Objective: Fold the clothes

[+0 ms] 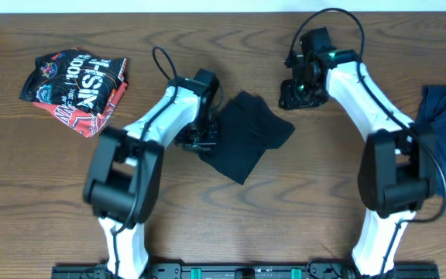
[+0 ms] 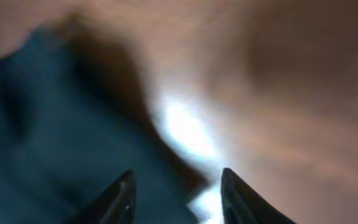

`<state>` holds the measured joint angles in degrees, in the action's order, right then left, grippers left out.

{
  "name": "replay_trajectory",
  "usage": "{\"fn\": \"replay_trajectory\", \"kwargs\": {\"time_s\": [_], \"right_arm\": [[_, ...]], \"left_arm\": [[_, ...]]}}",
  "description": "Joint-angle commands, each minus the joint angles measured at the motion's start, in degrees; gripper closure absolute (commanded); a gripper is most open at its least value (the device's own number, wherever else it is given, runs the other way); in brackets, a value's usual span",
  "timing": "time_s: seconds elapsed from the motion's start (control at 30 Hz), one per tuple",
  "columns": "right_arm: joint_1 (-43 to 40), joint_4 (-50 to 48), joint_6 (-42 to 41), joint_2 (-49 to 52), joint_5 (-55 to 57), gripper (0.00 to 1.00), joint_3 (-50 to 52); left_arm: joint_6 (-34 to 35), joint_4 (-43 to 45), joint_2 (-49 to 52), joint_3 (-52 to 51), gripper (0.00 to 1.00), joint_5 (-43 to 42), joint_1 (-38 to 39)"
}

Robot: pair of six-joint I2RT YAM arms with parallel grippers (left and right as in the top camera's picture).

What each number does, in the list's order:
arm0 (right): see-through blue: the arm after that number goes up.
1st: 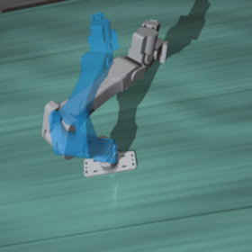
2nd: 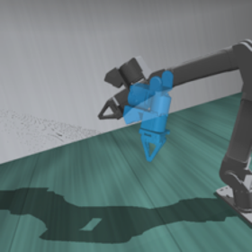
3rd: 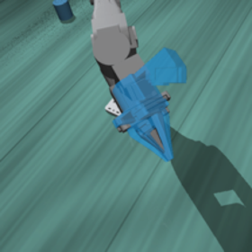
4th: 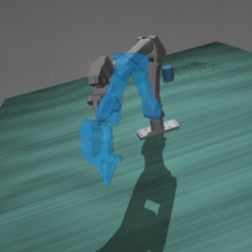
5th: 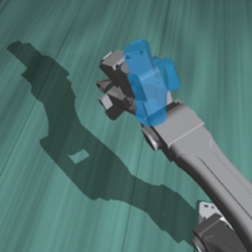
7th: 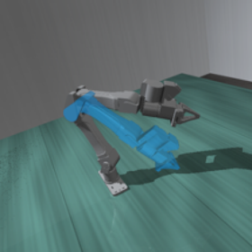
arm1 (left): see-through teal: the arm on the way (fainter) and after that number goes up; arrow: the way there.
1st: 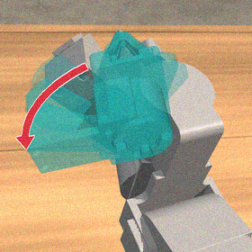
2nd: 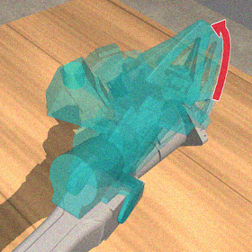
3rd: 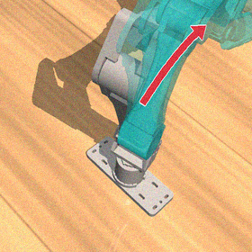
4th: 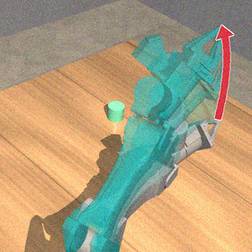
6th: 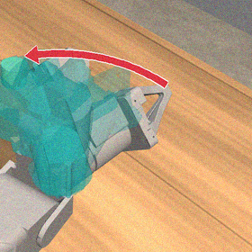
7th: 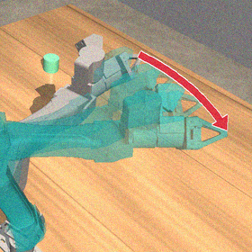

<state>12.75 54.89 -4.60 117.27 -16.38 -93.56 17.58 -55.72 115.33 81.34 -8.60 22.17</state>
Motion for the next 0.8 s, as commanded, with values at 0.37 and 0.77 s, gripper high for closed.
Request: {"fn": "replay_trajectory", "kwargs": {"time_s": [0.37,0.77], "right_arm": [[6.05,6.47,1.57,-4.0,-2.95,0.61,9.66],[6.8,-14.08,-2.23,-3.52,3.85,0.59,19.82]], "left_arm": [[-1.92,19.37,-11.06,-0.11,0.58,-0.9,-0.94],[-4.94,16.9,-1.38,-0.26,0.58,-4.9,1.07]]}}
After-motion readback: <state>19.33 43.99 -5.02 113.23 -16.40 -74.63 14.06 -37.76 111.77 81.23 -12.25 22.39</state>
